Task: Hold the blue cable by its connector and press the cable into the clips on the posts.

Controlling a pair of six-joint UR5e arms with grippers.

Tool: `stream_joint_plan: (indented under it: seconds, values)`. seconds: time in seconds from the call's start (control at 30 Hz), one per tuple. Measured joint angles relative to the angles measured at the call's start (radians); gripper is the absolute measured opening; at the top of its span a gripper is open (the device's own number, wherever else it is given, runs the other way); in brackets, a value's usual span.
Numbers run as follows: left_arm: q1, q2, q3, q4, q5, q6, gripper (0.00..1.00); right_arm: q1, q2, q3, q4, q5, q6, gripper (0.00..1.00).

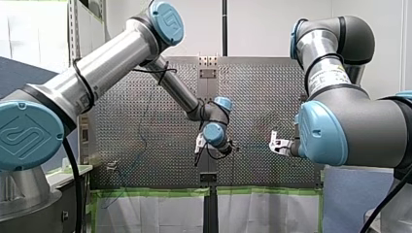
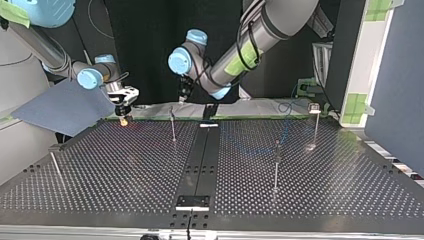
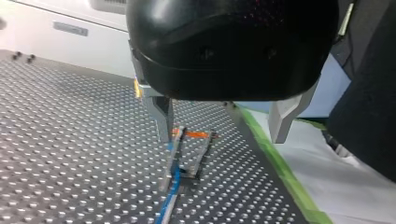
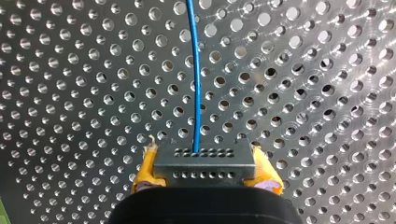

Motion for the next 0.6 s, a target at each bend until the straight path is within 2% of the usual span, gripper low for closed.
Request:
stream_joint_plan:
  seconds: [0.6]
  values:
    - [-0.010, 0.146, -0.146, 0.140, -0.118, -0.002, 1.00, 0.005, 0.002, 0.000, 0.000, -0.005, 0.004, 0.00]
